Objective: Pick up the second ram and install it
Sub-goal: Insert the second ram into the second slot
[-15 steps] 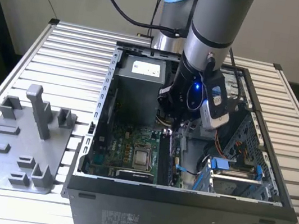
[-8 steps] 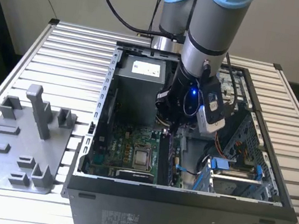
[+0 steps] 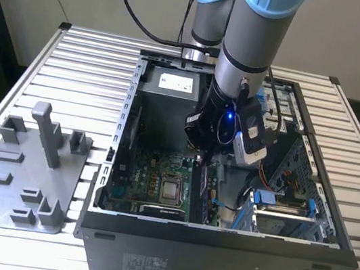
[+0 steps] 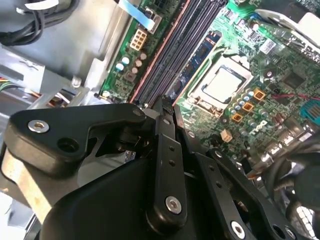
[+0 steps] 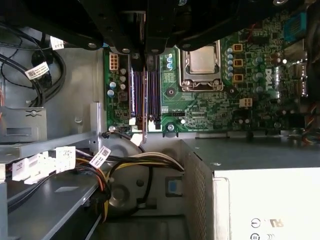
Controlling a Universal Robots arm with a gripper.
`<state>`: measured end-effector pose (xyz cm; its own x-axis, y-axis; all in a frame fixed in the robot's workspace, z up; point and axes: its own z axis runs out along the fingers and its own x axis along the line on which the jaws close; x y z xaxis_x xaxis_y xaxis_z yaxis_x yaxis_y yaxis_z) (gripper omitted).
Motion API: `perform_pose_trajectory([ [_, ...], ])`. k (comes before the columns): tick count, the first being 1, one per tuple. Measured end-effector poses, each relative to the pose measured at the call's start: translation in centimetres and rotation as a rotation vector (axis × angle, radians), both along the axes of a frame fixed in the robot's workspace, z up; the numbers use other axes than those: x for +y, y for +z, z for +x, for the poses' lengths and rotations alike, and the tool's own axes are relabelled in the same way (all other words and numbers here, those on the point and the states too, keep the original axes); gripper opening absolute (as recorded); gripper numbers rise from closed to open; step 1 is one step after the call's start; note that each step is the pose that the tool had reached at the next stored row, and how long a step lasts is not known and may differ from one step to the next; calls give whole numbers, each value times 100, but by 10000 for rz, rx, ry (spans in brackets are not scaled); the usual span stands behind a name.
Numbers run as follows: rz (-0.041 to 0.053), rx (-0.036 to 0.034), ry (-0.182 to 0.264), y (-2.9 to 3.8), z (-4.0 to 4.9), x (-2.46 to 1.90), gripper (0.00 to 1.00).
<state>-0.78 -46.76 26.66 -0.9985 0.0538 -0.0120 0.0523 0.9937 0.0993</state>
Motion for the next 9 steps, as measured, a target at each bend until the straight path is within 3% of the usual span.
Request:
perform_pose_trajectory([
  [9, 2, -1, -1, -161, -32, -50, 14],
])
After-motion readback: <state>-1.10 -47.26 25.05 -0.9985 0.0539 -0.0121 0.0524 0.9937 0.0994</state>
